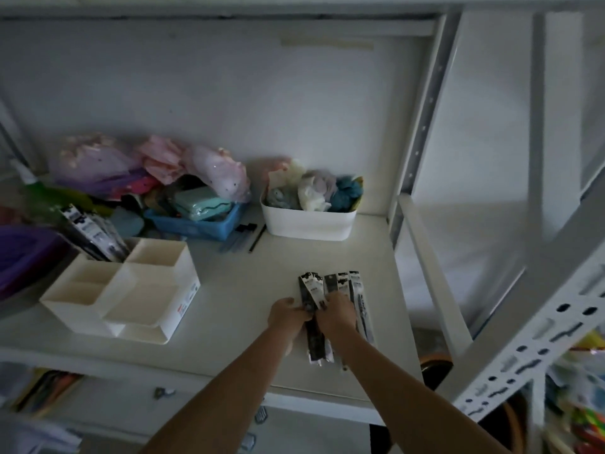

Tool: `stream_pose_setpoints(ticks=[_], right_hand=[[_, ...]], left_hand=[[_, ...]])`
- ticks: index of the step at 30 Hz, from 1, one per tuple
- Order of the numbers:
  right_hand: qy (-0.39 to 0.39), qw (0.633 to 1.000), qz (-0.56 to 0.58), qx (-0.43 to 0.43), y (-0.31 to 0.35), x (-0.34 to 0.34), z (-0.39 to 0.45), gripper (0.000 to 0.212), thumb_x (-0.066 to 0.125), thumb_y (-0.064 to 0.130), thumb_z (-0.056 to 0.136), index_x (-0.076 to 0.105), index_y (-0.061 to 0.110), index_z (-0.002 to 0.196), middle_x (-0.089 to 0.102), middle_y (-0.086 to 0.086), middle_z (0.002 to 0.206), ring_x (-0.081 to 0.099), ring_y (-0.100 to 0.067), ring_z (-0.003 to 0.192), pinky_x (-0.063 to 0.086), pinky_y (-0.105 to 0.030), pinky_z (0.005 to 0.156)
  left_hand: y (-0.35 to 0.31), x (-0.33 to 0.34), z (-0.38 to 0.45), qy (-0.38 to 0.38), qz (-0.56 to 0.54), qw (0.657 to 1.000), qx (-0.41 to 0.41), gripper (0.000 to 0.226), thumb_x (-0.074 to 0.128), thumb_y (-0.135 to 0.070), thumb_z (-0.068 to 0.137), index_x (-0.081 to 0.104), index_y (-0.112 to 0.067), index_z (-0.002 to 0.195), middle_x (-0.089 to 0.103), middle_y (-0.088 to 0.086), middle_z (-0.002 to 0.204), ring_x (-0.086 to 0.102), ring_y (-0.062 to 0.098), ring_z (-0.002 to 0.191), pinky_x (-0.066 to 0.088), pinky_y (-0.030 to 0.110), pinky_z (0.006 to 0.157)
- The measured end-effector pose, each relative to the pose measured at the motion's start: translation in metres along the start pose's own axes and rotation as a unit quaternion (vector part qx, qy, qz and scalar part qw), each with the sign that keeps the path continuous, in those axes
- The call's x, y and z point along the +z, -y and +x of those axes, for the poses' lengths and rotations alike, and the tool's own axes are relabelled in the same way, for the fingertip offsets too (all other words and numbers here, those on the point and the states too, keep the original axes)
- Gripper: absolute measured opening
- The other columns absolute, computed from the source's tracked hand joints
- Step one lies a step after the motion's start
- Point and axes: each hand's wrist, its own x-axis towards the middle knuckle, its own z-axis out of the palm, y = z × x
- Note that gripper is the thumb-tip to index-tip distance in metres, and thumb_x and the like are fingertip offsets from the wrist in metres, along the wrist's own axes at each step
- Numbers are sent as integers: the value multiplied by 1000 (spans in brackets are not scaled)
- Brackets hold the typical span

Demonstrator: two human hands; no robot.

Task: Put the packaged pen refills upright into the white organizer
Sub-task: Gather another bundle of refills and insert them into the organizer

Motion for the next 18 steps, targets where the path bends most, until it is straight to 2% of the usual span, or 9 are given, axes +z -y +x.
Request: stream_pose_setpoints(ticks=[2, 5, 7, 9, 11, 13, 15, 16, 18], right_hand=[[-7, 999, 35, -11, -1, 1, -2, 20, 47, 3, 86, 64, 1, 97, 69, -19, 101, 61, -26, 83, 44, -26, 60], [-37, 995, 86, -37, 7, 0, -8, 25, 44, 1, 86, 64, 2, 101, 70, -20, 100, 63, -31, 89, 51, -33, 72], [-58, 990, 119, -55, 19, -1, -12, 28, 42, 0, 85, 61, 3, 105, 69, -21, 102, 63, -35, 94, 53, -41, 79], [-86, 982, 150, -73, 39, -4, -15, 28, 41, 1, 86, 60, 5, 106, 69, -20, 101, 63, -34, 90, 51, -39, 74], [-111, 970, 198, -89, 65, -5, -19, 26, 40, 2, 88, 59, 6, 106, 68, -17, 96, 62, -31, 85, 47, -33, 67], [-139, 956, 233, -107, 95, -1, -22, 25, 38, 5, 91, 59, 7, 105, 67, -17, 96, 62, -33, 89, 47, -36, 71], [-169, 941, 265, -129, 130, 10, -26, 25, 36, 6, 92, 58, 5, 104, 67, -19, 100, 61, -34, 91, 48, -38, 77], [-184, 932, 280, -140, 145, 15, -27, 25, 36, 5, 92, 58, 4, 102, 67, -20, 99, 60, -34, 90, 47, -37, 76], [-216, 910, 314, -163, 186, 39, -33, 22, 35, 2, 92, 57, 2, 96, 63, -19, 89, 57, -31, 80, 40, -33, 66]], left_hand=[[-2, -2, -6, 36, -9, 999, 1, 23, 64, 5, 80, 66, 10, 102, 66, 27, 103, 62, 24, 90, 47, 29, 82], [-12, -7, -12, 71, -22, 997, -16, 14, 59, -4, 87, 67, 2, 78, 65, 14, 76, 60, 13, 50, 51, 19, 50], [-22, -15, -14, 90, -42, 995, -20, 15, 59, -5, 86, 63, -8, 71, 61, 8, 68, 59, 14, 54, 52, 22, 53], [-35, -29, -13, 104, -53, 993, 11, 7, 60, -4, 85, 66, -6, 80, 64, 9, 73, 60, 16, 61, 54, 29, 62], [-51, -48, -9, 89, -31, 993, 76, 8, 61, -5, 85, 65, -3, 91, 66, 17, 84, 61, 21, 64, 54, 36, 70], [-69, -74, -1, 65, 14, 984, 164, 11, 64, -11, 84, 64, -3, 92, 67, 27, 94, 63, 27, 73, 55, 43, 76], [-84, -107, 8, 40, 46, 969, 240, 25, 67, -17, 82, 62, -2, 101, 70, 23, 99, 64, 27, 81, 54, 35, 76], [-91, -121, 10, 21, 61, 960, 271, 28, 67, -19, 81, 61, -4, 104, 70, 16, 96, 63, 22, 80, 52, 23, 70], [-101, -164, 17, -18, 108, 935, 339, 25, 67, -18, 81, 63, -8, 103, 67, 4, 88, 58, 13, 73, 43, 6, 57]])
